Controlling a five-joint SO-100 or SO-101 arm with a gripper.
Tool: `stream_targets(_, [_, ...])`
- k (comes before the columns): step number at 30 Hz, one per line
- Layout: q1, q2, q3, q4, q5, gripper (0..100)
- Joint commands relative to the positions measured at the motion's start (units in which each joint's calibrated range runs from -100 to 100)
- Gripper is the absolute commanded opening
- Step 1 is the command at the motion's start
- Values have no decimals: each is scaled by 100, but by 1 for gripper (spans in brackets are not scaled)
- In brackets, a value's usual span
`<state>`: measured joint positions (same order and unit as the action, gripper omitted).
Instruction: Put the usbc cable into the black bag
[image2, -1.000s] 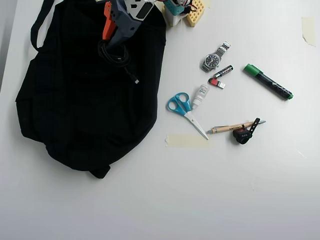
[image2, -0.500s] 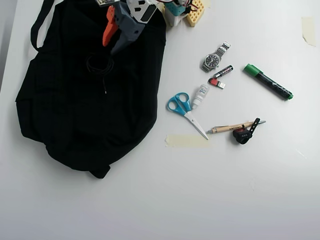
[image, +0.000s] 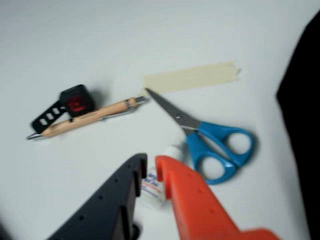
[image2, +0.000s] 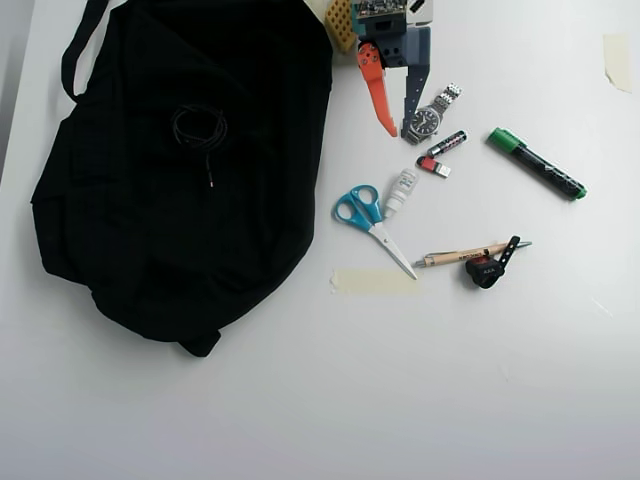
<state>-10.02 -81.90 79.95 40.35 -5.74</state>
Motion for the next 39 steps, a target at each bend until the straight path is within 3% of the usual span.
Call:
stream_targets(1, [194,-449,136,-21,-55,2])
stream_targets(9, [299,-1735,1304,-21,-55,2])
stream_targets(15, [471,-1768,1933,48,-50,2])
stream_targets(27, [1024,-1768,1933,3037,-3,2])
stream_targets(39, [972,-1768,1933,3192,-13,2])
